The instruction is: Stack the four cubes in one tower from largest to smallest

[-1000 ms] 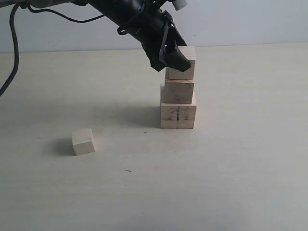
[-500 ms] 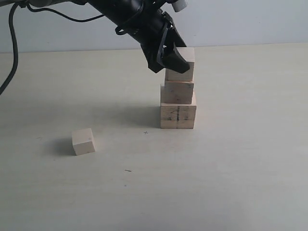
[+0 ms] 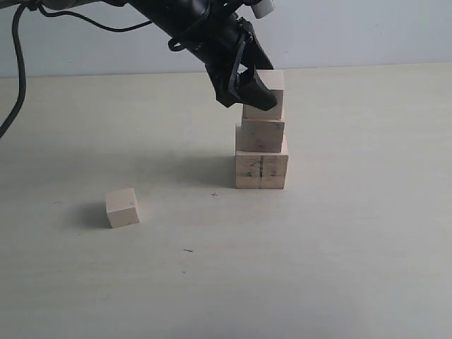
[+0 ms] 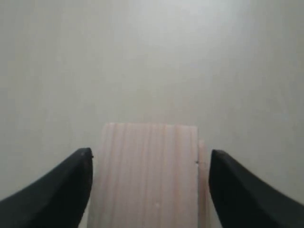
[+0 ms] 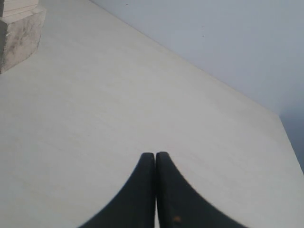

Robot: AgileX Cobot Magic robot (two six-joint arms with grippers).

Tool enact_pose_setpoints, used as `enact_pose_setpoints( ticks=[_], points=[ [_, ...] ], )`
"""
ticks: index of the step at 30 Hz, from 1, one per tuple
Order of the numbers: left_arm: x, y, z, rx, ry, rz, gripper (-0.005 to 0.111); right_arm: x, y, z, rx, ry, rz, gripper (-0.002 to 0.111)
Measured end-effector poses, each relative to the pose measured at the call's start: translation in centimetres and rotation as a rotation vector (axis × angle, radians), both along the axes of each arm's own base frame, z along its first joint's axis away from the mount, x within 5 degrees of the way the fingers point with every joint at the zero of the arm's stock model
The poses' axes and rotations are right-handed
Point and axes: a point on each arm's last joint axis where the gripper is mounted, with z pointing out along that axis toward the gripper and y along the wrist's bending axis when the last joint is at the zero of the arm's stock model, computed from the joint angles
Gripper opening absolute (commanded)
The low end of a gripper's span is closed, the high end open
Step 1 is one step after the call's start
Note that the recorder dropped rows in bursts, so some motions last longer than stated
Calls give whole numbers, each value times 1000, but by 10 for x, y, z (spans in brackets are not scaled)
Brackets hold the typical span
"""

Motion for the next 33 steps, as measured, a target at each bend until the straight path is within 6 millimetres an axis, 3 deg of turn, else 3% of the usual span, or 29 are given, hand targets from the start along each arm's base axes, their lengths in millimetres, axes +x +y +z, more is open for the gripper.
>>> enact_pose_setpoints(
  ticks=[12, 20, 21, 23, 24, 26, 28, 33],
  points=[
    [1, 0, 5, -11, -12, 21, 68, 0, 0, 0, 0, 0, 0, 0],
    [-28, 19, 75, -11, -76, -9, 67, 0, 0, 0, 0, 0, 0, 0],
    [-31, 22, 81, 4, -84, 4, 63, 0, 0, 0, 0, 0, 0, 0],
    [-43, 38, 106, 72, -88, 81, 43, 0, 0, 0, 0, 0, 0, 0],
    [-47, 42, 113, 88, -82, 105, 23, 0, 0, 0, 0, 0, 0, 0],
    [-60, 55, 134, 107, -62, 185, 0, 0, 0, 0, 0, 0, 0, 0],
    [-73, 67, 157, 98, -67, 262, 0, 0, 0, 0, 0, 0, 0, 0],
    [-88, 93, 188, 48, -14, 481, 0, 0, 0, 0, 0, 0, 0, 0]
  ],
)
